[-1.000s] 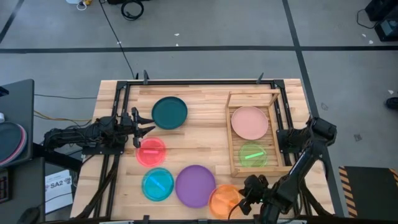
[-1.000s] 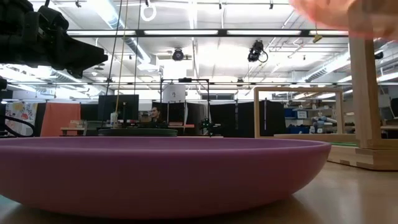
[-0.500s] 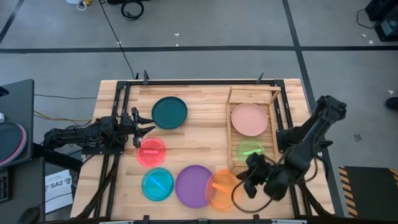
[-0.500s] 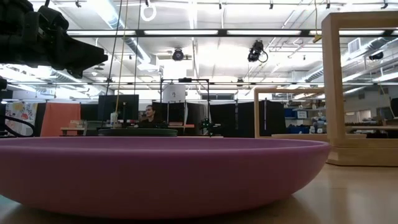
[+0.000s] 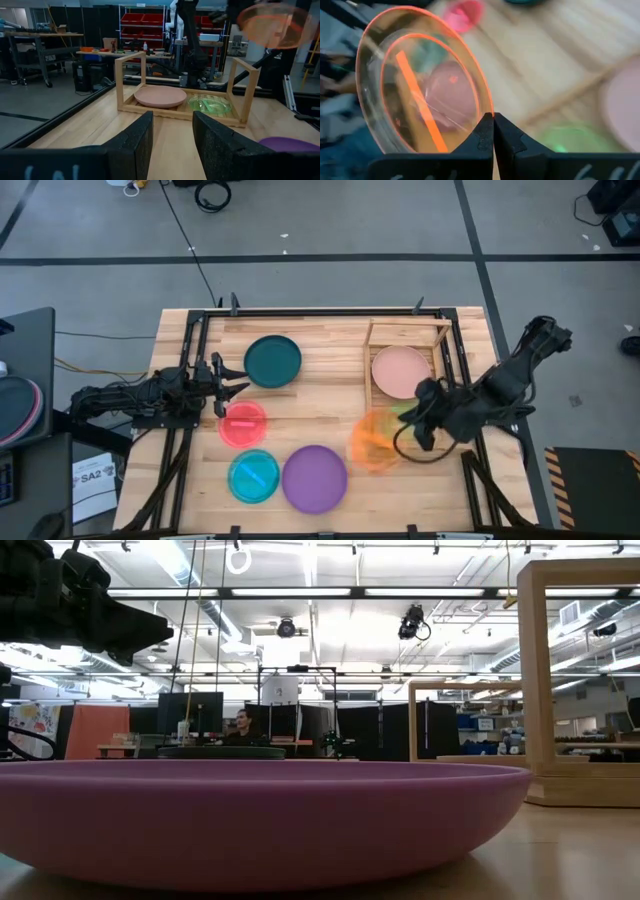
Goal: Place and stack plates onto a shelf
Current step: Stack the orange plate on top of the green plate on the shelf, then stack the blue plate on top of the brown plate on the shelf
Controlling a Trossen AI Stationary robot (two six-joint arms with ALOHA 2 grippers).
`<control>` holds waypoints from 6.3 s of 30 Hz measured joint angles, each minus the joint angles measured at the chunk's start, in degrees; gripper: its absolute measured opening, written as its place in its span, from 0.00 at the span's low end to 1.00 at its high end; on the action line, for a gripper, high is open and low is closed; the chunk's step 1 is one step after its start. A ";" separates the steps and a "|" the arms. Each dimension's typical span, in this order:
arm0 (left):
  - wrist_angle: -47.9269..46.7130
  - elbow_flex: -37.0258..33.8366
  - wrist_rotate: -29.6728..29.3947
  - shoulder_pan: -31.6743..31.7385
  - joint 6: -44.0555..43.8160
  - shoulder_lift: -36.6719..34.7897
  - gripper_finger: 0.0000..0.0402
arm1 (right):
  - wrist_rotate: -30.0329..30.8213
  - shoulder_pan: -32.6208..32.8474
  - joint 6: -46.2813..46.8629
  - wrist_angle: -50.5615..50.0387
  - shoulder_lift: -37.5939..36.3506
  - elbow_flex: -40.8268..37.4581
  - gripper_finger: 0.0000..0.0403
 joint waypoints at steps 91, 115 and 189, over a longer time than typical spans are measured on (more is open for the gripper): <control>0.00 0.00 0.02 -0.01 -1.44 0.00 0.36 | -14.66 -11.20 7.95 -7.22 -9.17 -29.88 0.26; 0.02 0.00 0.02 0.00 -1.44 -0.02 0.36 | -14.69 -11.20 7.95 -7.22 -9.17 -29.88 0.39; -9.39 33.99 -0.90 6.12 0.08 83.39 0.36 | -10.99 -17.89 -0.46 5.26 -9.17 -29.86 0.38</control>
